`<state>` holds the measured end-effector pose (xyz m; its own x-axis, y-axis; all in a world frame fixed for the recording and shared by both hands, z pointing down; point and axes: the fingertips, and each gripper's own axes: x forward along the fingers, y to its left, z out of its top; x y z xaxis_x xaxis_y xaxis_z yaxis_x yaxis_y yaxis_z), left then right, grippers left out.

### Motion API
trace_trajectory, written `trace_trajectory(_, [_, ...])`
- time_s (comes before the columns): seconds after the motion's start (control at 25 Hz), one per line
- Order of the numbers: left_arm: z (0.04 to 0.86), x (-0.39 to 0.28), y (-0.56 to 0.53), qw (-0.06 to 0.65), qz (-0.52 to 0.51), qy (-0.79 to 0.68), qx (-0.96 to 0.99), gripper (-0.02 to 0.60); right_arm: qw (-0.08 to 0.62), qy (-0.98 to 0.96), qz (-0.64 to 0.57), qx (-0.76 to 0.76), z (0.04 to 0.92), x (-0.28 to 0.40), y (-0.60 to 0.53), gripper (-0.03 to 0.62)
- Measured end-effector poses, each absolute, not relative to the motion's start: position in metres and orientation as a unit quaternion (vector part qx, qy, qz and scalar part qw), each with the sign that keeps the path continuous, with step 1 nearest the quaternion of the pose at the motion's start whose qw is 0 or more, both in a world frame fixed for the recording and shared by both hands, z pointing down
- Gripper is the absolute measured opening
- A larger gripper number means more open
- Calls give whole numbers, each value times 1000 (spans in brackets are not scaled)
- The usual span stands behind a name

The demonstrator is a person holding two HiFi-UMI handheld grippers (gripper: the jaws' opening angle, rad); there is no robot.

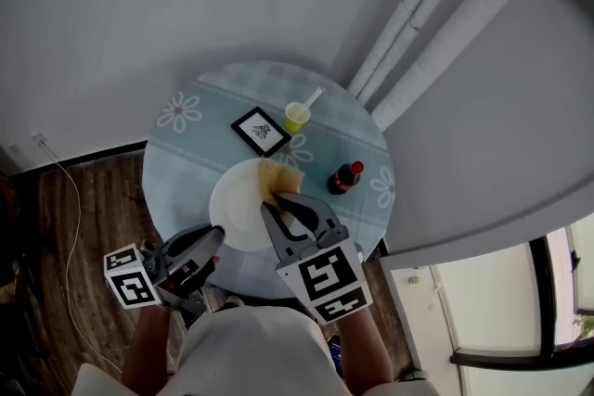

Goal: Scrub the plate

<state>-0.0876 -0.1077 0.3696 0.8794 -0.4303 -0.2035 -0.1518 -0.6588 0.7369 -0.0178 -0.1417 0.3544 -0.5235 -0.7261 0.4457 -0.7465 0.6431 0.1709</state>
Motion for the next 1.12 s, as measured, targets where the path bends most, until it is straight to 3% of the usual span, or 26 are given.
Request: trace_trajectory(1.12, [380, -93, -114, 381, -173, -188, 889, 18, 290, -906, -54, 304, 358, -91, -118, 61])
